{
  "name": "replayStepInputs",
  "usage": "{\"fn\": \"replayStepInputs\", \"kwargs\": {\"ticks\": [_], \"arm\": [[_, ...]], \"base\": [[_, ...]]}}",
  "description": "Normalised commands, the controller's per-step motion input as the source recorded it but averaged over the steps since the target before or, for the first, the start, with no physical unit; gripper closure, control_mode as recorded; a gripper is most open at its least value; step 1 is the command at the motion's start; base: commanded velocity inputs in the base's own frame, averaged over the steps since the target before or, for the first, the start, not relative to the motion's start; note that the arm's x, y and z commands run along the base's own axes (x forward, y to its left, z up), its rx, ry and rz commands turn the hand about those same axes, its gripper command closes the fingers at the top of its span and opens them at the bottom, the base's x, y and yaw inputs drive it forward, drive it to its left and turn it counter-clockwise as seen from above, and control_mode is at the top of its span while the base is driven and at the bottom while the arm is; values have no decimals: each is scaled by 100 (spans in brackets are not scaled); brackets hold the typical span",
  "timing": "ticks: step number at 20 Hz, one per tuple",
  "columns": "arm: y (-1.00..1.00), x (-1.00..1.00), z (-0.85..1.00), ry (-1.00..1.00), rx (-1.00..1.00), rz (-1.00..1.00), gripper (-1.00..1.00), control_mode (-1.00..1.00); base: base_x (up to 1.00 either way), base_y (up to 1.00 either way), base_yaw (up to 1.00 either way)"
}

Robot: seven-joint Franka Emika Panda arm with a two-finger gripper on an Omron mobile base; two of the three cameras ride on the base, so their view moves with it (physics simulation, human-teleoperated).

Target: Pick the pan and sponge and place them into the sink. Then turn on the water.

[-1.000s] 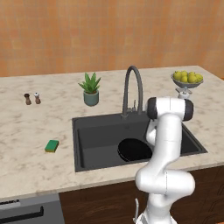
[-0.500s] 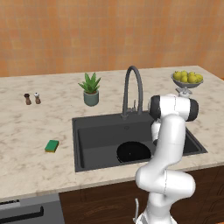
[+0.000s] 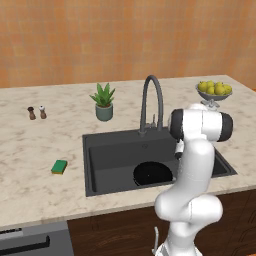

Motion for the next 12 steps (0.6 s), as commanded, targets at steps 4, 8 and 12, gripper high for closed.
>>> {"fn": "replayStepInputs", "kwargs": {"ticks": [4, 8, 12], "arm": [[-33, 7, 100, 2, 9, 3, -100, -100], [-47, 6, 100, 5, 9, 1, -100, -100], [-37, -17, 100, 4, 4, 0, -100, -100]], "base": [[0, 0, 0], [0, 0, 0], [0, 0, 0]]}}
